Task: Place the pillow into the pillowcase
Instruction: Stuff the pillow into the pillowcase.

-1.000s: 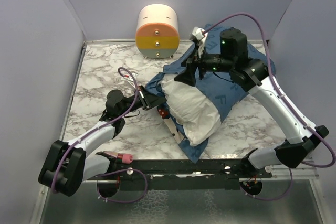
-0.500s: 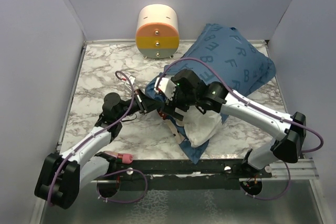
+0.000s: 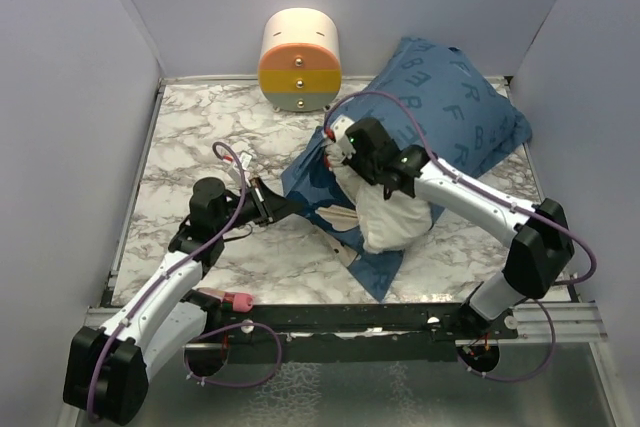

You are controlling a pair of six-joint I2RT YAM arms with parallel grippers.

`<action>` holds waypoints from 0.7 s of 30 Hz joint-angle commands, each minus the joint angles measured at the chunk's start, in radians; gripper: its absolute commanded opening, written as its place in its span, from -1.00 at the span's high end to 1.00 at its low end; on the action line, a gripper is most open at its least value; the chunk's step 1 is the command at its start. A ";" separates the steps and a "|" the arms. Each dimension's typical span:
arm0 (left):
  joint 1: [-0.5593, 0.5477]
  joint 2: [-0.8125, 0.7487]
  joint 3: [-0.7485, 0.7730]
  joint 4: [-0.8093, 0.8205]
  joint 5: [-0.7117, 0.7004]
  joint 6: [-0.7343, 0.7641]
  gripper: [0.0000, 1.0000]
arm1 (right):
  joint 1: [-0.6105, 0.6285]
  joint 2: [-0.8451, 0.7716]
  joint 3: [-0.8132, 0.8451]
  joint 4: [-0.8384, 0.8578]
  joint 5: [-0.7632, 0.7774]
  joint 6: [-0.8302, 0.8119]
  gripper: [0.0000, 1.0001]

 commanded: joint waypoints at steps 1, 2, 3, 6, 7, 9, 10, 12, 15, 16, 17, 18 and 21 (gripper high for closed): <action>0.018 -0.109 0.073 -0.081 0.043 0.052 1.00 | -0.199 0.099 0.082 0.018 0.183 0.008 0.99; 0.019 -0.125 0.073 -0.097 0.038 0.052 1.00 | -0.201 0.127 0.090 0.015 0.163 0.024 0.98; 0.020 -0.140 0.071 -0.107 0.033 0.050 1.00 | -0.201 0.163 0.095 0.009 0.143 0.042 0.98; 0.024 -0.166 0.064 -0.109 0.013 0.038 1.00 | -0.187 0.263 0.086 -0.007 0.011 0.095 0.99; 0.024 -0.166 0.063 -0.107 0.009 0.038 1.00 | -0.176 0.281 0.066 0.015 -0.034 0.102 0.99; 0.024 -0.158 0.061 -0.093 0.008 0.037 1.00 | -0.150 0.295 0.027 0.061 -0.156 0.107 0.98; 0.025 -0.149 0.057 -0.081 0.011 0.034 1.00 | -0.141 0.296 0.009 0.081 -0.228 0.107 0.98; 0.027 -0.124 0.053 -0.053 0.022 0.033 1.00 | -0.134 0.301 -0.023 0.116 -0.362 0.107 0.89; 0.030 -0.081 0.052 -0.009 0.027 0.030 1.00 | -0.126 0.319 -0.052 0.145 -0.537 0.110 0.64; 0.032 -0.066 0.053 -0.011 0.016 0.030 1.00 | -0.119 0.329 -0.055 0.147 -0.574 0.109 0.57; 0.034 -0.055 0.056 -0.017 0.004 0.033 1.00 | -0.114 0.336 -0.058 0.152 -0.596 0.114 0.54; 0.038 -0.047 0.063 -0.039 -0.013 0.039 1.00 | -0.112 0.341 -0.061 0.159 -0.614 0.120 0.53; 0.044 -0.064 0.140 -0.208 -0.123 0.104 0.44 | -0.112 0.342 -0.058 0.159 -0.592 0.146 0.54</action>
